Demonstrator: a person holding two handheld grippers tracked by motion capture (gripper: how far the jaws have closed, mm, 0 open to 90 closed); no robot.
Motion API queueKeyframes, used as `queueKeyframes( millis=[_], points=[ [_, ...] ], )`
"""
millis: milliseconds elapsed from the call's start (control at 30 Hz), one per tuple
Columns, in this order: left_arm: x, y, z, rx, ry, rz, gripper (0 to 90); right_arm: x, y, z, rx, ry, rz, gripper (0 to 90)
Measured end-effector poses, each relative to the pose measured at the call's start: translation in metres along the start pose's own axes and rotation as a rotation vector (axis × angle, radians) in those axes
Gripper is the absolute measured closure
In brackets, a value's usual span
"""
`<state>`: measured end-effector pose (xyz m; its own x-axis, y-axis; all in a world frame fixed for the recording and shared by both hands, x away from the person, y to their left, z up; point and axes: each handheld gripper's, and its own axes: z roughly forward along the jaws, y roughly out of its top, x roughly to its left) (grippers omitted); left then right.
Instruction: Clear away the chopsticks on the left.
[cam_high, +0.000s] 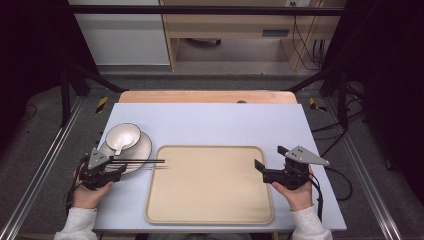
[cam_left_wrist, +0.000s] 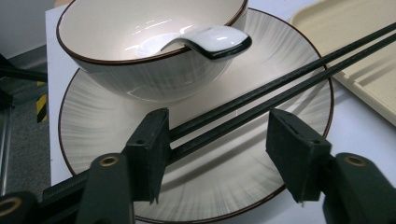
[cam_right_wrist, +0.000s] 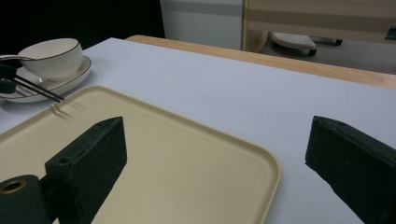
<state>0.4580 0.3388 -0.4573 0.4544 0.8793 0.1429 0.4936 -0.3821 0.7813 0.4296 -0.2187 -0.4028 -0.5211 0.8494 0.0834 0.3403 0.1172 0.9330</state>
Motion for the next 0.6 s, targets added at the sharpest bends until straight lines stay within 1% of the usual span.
queueKeyframes(
  millis=[67,167,233,367,467,600],
  points=[
    [-0.0011,-0.0004,0.0005,0.009,-0.012,0.003,43.6,0.0000,-0.0001,0.0000,0.000,0.000,-0.001,5.5],
    [-0.0026,-0.0008,0.0027,0.034,-0.006,0.023,46.2,0.0000,-0.0001,0.0003,0.000,-0.001,-0.001,5.4],
    [-0.0030,-0.0008,0.0022,0.027,-0.005,0.016,49.5,0.0000,-0.0001,0.0000,0.001,-0.001,-0.001,5.4],
    [-0.0022,-0.0009,0.0006,0.025,-0.020,0.011,55.6,0.0000,0.0000,0.0000,0.000,0.001,-0.001,5.4],
    [-0.0035,-0.0002,-0.0001,0.031,-0.020,0.016,59.1,0.0000,-0.0003,-0.0001,0.001,0.000,-0.001,5.4],
    [-0.0059,0.0010,-0.0011,0.040,-0.021,0.037,64.0,-0.0009,0.0000,-0.0010,-0.003,-0.003,-0.001,5.4]
  ],
)
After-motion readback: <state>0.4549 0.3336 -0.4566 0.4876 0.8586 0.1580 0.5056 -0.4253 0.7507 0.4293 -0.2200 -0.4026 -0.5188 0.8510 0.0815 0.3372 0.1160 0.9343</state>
